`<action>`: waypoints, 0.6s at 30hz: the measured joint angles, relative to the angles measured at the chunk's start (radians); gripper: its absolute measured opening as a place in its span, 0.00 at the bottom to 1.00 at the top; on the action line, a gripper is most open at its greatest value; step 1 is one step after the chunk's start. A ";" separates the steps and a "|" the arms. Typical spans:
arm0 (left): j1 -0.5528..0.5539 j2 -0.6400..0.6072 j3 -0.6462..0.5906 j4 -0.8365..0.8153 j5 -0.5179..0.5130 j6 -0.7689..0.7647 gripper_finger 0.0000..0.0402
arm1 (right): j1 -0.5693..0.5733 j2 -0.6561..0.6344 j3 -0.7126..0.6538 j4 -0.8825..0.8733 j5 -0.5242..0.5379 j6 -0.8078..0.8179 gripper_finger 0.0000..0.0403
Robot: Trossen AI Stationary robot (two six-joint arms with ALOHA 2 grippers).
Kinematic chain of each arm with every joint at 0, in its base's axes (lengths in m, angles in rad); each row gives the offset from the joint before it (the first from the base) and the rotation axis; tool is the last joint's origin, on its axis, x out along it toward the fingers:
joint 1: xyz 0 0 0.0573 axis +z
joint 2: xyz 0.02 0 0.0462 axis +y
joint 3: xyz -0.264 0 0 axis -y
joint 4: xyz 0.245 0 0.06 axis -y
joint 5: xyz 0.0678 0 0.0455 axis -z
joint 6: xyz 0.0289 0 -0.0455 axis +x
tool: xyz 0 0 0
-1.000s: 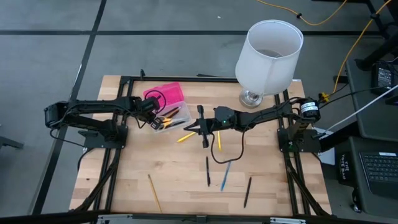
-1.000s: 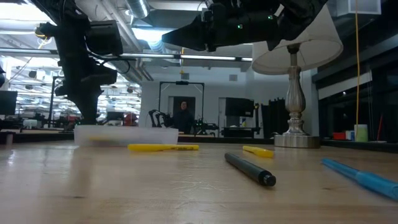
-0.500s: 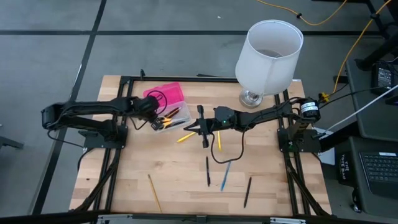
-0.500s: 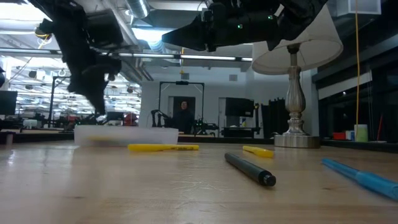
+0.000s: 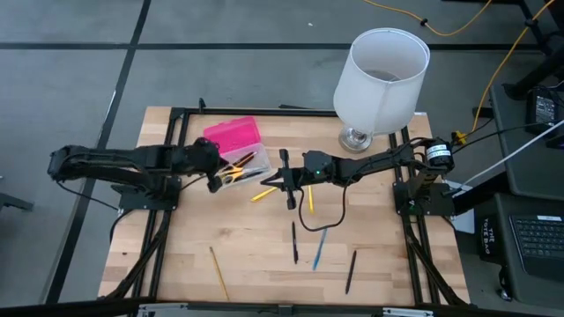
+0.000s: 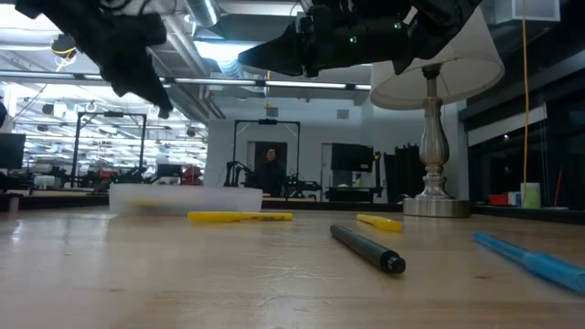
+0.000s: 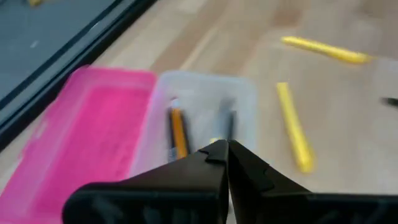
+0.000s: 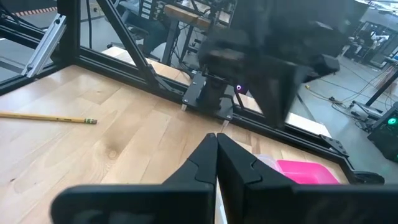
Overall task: Pick & place school supplies into a supply box
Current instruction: Put the yellow pencil into the pink supply box
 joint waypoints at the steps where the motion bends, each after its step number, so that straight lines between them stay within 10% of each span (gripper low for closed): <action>1: -0.030 -0.004 0.000 0.003 -0.004 0.007 0.00 | 0.000 0.000 0.000 0.000 0.000 0.000 0.03; 18: -0.424 0.045 0.000 0.002 -0.143 -0.040 0.01 | 0.013 0.000 0.000 -0.027 0.003 0.103 0.03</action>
